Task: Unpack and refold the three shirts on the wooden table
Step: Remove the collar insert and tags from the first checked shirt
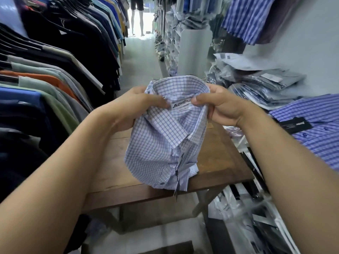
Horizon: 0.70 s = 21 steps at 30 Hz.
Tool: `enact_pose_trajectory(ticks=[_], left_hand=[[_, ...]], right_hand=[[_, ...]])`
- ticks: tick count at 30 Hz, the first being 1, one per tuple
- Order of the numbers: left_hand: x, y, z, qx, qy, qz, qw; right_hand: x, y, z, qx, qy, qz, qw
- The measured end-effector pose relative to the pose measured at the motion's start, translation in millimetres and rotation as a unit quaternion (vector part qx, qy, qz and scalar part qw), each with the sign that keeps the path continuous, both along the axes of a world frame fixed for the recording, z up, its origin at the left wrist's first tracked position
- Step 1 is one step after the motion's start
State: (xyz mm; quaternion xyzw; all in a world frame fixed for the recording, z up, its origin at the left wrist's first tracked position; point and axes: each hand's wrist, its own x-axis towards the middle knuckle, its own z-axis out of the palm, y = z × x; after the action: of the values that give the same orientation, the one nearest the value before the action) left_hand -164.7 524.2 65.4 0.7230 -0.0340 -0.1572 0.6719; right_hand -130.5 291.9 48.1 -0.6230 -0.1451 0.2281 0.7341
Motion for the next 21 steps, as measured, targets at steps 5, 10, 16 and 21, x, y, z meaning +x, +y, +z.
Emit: enact_pose_trajectory(ticks=[5,10,16,21], left_hand=[[0.6,-4.5,-9.7,-0.038,-0.035,0.036,0.998],[6.6,-15.0,-12.9,-0.045,-0.045,0.067,0.996],[12.3,-32.6,-7.7,-0.046,-0.082,0.078,0.993],[11.0,-44.4,-4.8,-0.034,-0.087,0.091,0.991]], right_hand=[[13.9,-5.4,-2.4,0.007,0.003,0.031,0.999],[31.5,-14.8,-3.7,0.021,0.002,0.072,0.997],[52.2,-30.9,0.2,0.018,-0.023,0.11,0.994],[63.6,-40.5,1.8,0.029,-0.023,0.153,0.987]])
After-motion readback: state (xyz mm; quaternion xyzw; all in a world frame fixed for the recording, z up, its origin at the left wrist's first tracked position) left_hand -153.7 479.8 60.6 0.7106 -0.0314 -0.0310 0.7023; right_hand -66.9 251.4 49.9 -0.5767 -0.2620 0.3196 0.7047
